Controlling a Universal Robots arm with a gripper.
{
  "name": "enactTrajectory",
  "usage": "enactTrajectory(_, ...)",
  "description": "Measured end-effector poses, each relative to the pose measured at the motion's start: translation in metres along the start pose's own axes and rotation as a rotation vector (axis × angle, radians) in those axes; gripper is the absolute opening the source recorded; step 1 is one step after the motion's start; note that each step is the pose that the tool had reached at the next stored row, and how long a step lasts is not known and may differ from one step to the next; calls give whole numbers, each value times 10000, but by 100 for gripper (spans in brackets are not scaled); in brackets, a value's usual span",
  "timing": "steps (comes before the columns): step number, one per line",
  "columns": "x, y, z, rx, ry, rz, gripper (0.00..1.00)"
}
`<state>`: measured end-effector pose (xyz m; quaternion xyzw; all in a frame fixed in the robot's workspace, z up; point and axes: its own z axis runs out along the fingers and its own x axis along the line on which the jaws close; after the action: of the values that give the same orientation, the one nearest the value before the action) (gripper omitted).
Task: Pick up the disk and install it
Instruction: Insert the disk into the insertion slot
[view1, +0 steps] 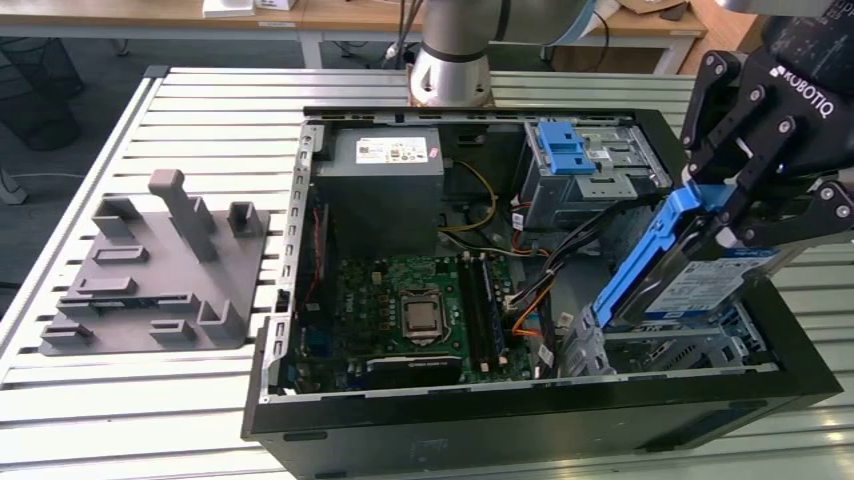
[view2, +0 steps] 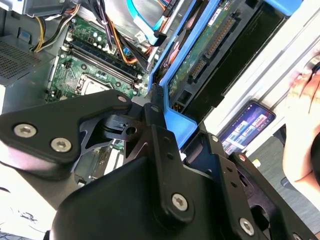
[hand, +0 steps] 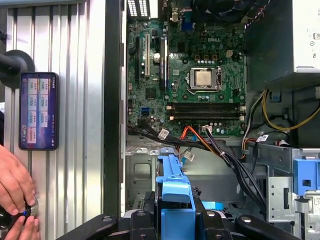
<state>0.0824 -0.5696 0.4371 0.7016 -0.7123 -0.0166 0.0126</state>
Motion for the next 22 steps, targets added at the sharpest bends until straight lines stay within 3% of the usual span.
enactTrajectory(11, 9, -5, 71, 0, -6, 0, 36)
enactTrajectory(22, 9, -2, 88, 0, -6, 0, 36)
